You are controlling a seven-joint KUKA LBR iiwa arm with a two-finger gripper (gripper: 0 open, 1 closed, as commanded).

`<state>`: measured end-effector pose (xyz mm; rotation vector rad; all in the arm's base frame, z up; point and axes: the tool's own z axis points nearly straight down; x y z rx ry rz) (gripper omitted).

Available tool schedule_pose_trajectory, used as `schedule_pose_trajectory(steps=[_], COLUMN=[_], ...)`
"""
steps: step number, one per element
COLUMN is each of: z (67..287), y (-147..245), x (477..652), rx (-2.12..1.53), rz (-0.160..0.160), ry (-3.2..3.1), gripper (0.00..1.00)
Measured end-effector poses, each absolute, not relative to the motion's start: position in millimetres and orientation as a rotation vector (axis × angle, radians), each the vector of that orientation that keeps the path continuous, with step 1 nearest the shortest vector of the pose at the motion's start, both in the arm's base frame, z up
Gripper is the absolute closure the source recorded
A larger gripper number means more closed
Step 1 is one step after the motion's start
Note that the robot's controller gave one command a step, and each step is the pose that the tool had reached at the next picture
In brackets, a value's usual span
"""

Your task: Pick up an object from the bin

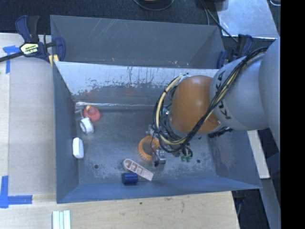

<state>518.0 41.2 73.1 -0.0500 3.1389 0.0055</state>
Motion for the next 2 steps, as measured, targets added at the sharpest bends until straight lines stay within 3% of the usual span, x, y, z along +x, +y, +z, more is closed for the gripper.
schedule_pose_trajectory(steps=[2], z=[83.6], y=[40.7], x=[516.1], rx=[-0.050], rz=[0.004], ry=[3.145], gripper=[1.00])
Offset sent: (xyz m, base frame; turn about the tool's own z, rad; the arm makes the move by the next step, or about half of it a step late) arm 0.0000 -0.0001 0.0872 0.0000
